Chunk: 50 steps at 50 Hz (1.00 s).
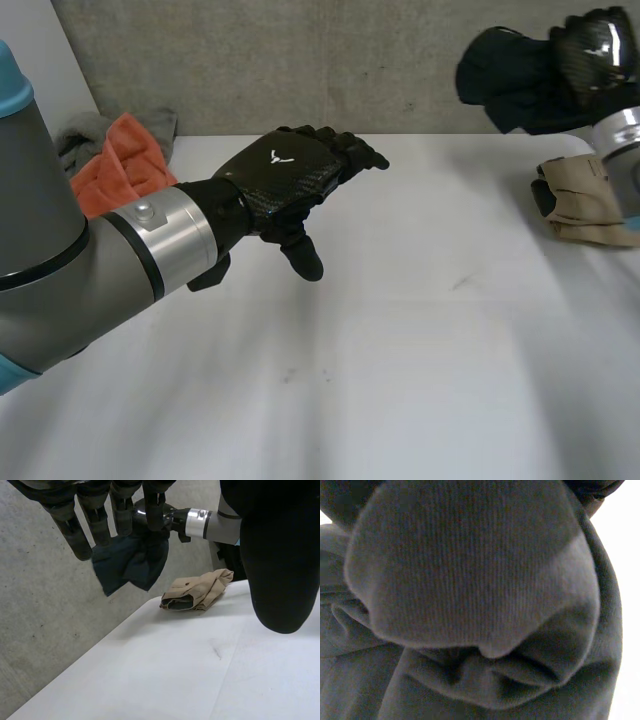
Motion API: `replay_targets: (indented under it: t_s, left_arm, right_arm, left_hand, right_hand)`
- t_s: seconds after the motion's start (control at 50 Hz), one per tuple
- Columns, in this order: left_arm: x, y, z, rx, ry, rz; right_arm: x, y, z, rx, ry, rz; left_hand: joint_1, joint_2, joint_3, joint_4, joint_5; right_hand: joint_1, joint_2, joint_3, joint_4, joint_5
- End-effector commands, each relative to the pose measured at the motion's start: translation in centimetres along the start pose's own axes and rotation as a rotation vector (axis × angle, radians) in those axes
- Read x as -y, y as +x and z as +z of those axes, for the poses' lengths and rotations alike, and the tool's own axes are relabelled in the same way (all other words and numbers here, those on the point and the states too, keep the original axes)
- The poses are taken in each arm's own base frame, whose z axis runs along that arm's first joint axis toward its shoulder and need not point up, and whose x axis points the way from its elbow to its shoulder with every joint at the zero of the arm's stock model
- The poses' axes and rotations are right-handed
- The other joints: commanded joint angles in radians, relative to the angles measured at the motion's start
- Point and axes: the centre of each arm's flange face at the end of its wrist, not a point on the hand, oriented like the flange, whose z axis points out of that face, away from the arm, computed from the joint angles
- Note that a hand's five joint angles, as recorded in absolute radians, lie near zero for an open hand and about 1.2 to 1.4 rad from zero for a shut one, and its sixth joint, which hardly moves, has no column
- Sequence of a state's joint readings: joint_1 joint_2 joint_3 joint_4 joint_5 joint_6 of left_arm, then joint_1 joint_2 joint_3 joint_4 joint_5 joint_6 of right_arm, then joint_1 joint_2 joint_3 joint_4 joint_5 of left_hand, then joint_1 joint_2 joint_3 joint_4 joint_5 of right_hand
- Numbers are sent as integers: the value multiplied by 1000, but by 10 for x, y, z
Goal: Fold the laundry.
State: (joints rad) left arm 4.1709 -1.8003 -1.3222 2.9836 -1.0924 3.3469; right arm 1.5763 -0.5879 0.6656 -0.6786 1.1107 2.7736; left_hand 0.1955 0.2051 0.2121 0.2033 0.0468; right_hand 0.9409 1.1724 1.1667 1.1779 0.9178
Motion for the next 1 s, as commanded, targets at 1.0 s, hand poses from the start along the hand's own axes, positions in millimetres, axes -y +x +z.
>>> replay_targets:
  t_s: [1.0]
  left_arm:
    - [-9, -3, 2, 69, -23, -2]
  right_arm:
    - [-90, 120, -134, -11, -337, 330]
  left_hand:
    - [33, 23, 16, 25, 7]
  right_hand:
    - [-766, -998, -992, -1003, -918]
